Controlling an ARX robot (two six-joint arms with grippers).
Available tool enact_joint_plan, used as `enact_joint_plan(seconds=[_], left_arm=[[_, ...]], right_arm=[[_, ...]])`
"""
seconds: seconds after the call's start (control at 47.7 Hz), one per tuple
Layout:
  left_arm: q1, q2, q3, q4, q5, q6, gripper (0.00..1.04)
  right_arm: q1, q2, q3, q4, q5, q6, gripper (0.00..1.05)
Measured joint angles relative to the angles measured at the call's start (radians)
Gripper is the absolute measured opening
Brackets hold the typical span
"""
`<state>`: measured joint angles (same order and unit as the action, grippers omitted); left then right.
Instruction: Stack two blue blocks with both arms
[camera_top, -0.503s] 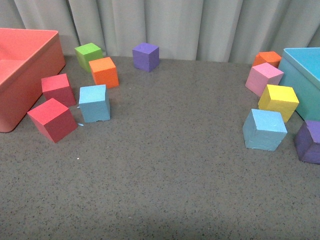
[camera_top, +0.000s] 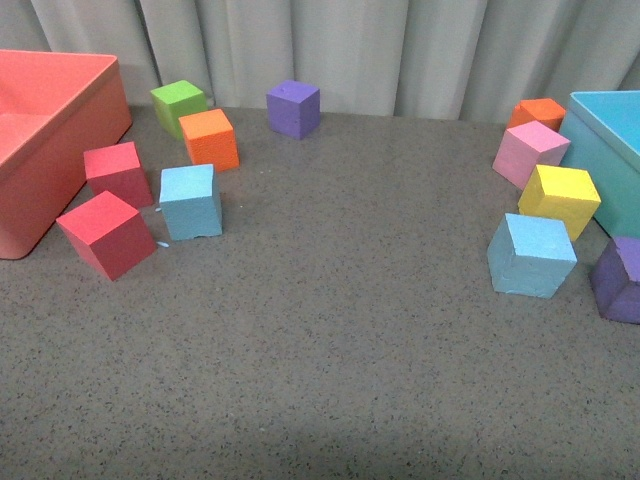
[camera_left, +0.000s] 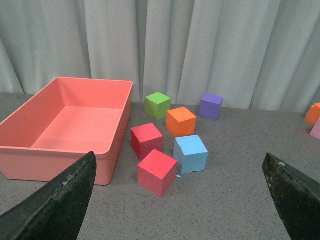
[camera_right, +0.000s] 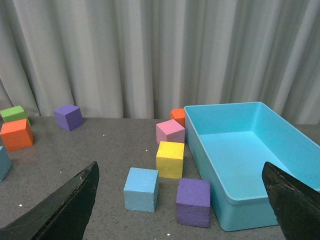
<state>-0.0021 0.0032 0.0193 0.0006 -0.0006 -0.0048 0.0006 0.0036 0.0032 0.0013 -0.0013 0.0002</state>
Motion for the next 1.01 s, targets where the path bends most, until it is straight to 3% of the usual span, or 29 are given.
enact_joint_plan(seconds=[0.335,0.377,0.44,0.545,0.649,0.817,1.006], left_arm=[[0.0,0.0,0.0,0.0,0.0,0.0,0.98],[0.0,0.0,0.0,0.0,0.0,0.0,0.98],[0.0,0.0,0.0,0.0,-0.001,0.0,0.98],[0.0,0.0,0.0,0.0,0.0,0.0,0.98],[0.0,0.0,0.0,0.0,0.0,0.0,0.98],[0.0,0.0,0.0,0.0,0.0,0.0,0.98],[0.0,0.0,0.0,0.0,0.0,0.0,0.98]], right_arm=[[0.003,0.002,0.0,0.0,0.016,-0.01,0.95],[0.083,0.076,0.005,0.05,0.254,-0.117,0.95],[0.129,0.214,0.017,0.153,0.373,-0.225,0.95],[0.135,0.493,0.089,0.322,0.363,-0.247,0.95],[0.124,0.819,0.229,0.415,0.307,-0.178,0.95],[0.105,1.386,0.56,0.233,0.183,0.075,0.95],[0.109,1.708,0.844,0.034,0.108,0.21,0.95]])
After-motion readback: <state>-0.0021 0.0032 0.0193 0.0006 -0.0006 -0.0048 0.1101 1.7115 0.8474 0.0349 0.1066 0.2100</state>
